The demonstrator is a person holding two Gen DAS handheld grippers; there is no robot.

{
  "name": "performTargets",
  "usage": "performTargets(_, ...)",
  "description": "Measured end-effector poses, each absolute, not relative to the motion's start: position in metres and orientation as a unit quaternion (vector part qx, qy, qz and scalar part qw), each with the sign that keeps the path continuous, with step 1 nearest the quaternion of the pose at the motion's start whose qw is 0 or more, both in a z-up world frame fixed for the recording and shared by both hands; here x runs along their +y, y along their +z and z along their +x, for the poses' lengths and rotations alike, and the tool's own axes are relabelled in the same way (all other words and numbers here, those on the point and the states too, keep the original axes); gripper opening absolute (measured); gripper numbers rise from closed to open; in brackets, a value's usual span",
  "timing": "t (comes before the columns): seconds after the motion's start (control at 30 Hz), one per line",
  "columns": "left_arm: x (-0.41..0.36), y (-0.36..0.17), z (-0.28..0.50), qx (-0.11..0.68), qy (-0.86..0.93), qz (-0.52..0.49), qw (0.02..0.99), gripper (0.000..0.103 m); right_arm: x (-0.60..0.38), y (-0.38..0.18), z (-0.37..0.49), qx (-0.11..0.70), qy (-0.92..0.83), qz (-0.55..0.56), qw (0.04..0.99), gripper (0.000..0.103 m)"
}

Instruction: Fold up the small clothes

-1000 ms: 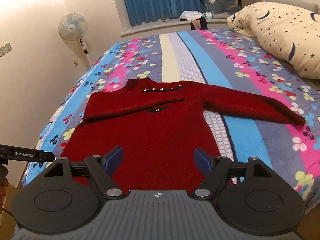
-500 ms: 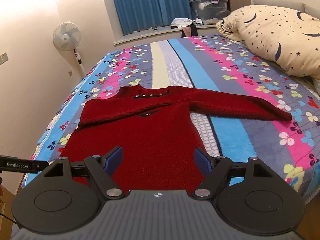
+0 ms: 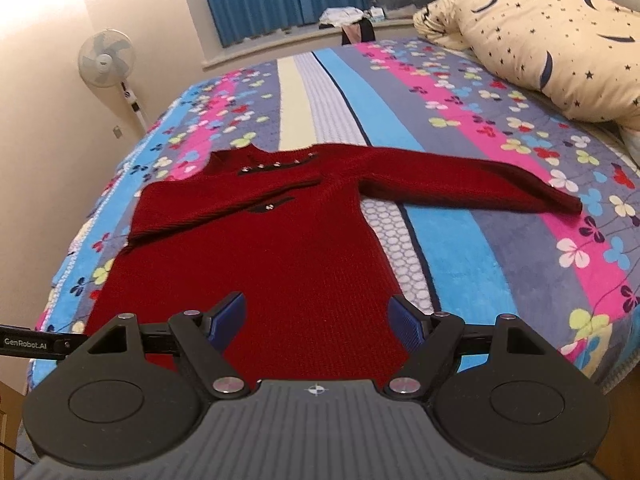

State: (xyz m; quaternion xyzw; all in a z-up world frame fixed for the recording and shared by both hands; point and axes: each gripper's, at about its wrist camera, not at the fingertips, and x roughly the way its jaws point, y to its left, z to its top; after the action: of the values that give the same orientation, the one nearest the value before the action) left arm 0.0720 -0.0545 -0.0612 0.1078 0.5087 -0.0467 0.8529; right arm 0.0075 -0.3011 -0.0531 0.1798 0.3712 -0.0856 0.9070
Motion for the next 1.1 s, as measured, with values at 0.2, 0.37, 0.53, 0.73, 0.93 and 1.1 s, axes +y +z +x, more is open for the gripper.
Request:
performTargets(0.2, -0.063, -0.075, 0.094, 0.524, -0.049, 0.113, 0.843, 0.103, -0.315, -0.069, 0.030, 0.389, -0.102, 0.188, 0.896, 0.079)
performTargets(0.37, -0.066, -0.086, 0.107, 0.536, -0.048, 0.112, 0.836, 0.103, -0.324, -0.080, 0.045, 0.399, -0.111, 0.191, 0.890, 0.079)
performTargets(0.53, -0.066, -0.096, 0.118, 0.545, -0.044, 0.112, 0.830, 0.103, -0.340, -0.090, 0.058, 0.396, -0.132, 0.190, 0.889, 0.079)
performTargets(0.73, -0.070, -0.105, 0.135, 0.553, -0.037, 0.118, 0.824, 0.103, -0.409, -0.123, 0.086, 0.374, -0.206, 0.252, 0.869, 0.079)
performTargets(0.93, -0.076, -0.110, 0.159, 0.563, -0.027, 0.113, 0.819, 0.103, -0.499, -0.184, 0.121, 0.338, -0.255, 0.425, 0.800, 0.079)
performTargets(1.1, -0.073, -0.112, 0.183, 0.561, -0.009, 0.114, 0.820, 0.103, -0.543, -0.234, 0.159, 0.313, -0.258, 0.540, 0.737, 0.075)
